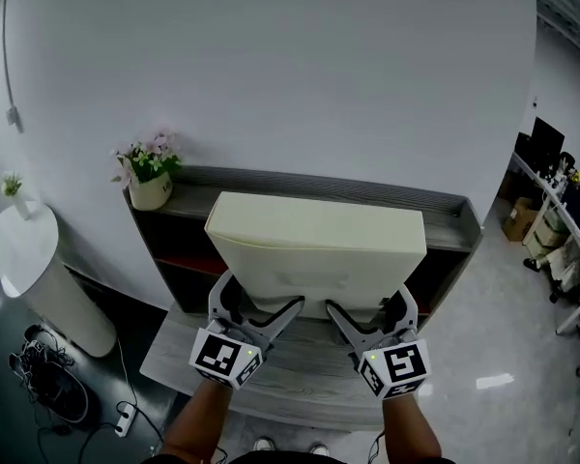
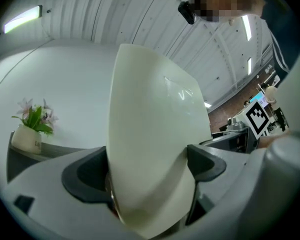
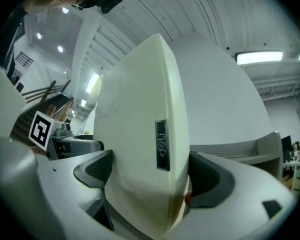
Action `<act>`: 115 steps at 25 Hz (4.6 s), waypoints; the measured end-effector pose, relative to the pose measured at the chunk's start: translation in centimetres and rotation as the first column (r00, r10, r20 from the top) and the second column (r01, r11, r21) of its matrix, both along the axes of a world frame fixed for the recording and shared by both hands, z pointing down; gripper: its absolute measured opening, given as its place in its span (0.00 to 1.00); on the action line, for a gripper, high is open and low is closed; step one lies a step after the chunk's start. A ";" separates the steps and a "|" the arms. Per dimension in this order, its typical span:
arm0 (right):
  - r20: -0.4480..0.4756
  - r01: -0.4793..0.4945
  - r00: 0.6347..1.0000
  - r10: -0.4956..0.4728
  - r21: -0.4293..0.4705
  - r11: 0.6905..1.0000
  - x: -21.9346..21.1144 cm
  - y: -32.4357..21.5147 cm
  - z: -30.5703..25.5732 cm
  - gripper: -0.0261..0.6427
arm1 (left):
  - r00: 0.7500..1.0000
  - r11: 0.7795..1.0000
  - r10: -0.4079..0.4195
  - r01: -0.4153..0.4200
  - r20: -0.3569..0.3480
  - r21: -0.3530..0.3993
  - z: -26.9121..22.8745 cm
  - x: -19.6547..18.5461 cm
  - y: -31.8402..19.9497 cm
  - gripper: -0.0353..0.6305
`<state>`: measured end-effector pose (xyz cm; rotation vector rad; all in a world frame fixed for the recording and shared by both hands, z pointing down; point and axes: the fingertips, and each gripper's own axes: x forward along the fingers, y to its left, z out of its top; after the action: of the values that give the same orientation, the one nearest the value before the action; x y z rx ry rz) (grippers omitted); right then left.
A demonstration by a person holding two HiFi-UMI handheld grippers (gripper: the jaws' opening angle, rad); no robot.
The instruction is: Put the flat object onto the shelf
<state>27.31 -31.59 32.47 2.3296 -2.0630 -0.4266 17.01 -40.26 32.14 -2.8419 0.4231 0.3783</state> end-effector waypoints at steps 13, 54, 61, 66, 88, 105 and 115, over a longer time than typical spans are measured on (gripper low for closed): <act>-0.042 -0.056 0.997 0.059 0.086 0.995 4.7 -0.4 -10.3 0.77 | 0.997 0.993 0.068 -0.065 -0.026 0.094 -10.8 5.3 -1.0 0.79; 0.085 -0.059 0.995 0.059 -0.002 0.998 18.2 -9.2 -11.9 0.77 | 0.993 0.992 0.115 -0.115 0.006 -0.060 -12.9 18.9 -10.2 0.79; 0.042 -0.092 0.995 0.094 -0.036 0.995 17.7 -9.0 -11.6 0.77 | 0.994 0.993 0.107 -0.106 0.020 -0.048 -12.7 18.7 -10.0 0.79; 0.037 -0.100 0.994 0.102 -0.050 0.994 17.5 -8.9 -11.4 0.77 | 0.995 0.994 0.098 -0.097 0.031 -0.044 -12.6 18.5 -9.9 0.79; 0.009 -0.081 0.997 0.081 0.197 0.977 8.8 1.1 -12.5 0.77 | 0.991 1.000 0.027 -0.028 -0.134 -0.004 -11.9 8.1 -4.6 0.78; -0.035 -0.186 0.981 0.189 0.083 0.979 3.8 3.0 -1.9 0.08 | 0.986 0.986 -0.132 0.121 -0.100 -0.112 -1.7 2.4 -2.4 0.06; -0.043 -0.196 0.979 0.199 0.068 0.978 2.9 2.8 -0.6 0.08 | 0.993 0.990 -0.107 0.102 -0.054 -0.094 0.2 2.8 -0.5 0.06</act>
<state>30.17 -28.80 31.88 2.5011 -1.7988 -0.5453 19.82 -40.81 32.35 -2.8863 0.6133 0.4334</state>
